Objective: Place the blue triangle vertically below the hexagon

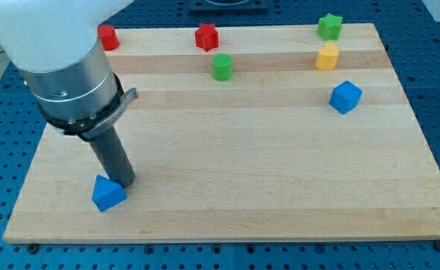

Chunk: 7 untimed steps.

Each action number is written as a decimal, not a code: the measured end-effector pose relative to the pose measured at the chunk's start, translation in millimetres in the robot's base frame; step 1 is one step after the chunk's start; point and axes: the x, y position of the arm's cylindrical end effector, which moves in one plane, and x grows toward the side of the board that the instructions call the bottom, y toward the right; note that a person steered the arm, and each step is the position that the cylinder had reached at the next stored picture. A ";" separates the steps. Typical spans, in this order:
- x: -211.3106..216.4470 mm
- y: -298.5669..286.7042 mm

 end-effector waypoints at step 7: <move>29.4 -40.7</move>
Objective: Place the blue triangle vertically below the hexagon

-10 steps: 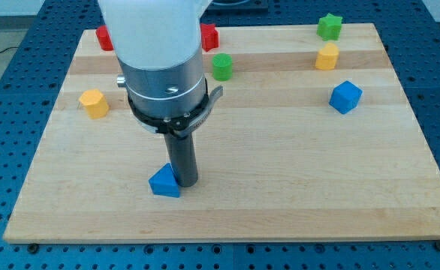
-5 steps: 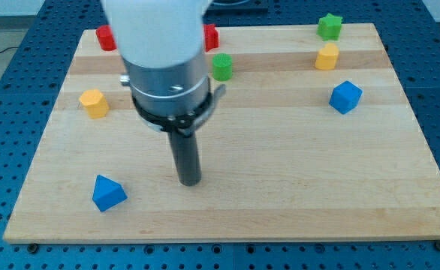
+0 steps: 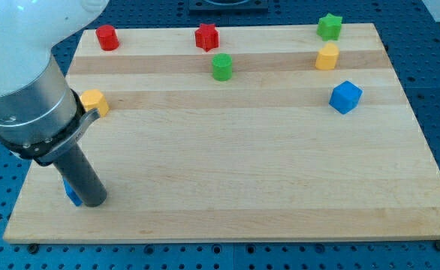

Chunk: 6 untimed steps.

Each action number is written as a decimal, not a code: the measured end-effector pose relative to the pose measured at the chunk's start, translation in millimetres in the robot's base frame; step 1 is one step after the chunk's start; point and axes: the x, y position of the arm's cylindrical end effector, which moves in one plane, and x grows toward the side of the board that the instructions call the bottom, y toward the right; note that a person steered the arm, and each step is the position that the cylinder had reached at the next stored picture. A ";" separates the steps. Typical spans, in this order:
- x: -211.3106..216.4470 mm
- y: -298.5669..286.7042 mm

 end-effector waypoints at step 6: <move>-124.3 199.4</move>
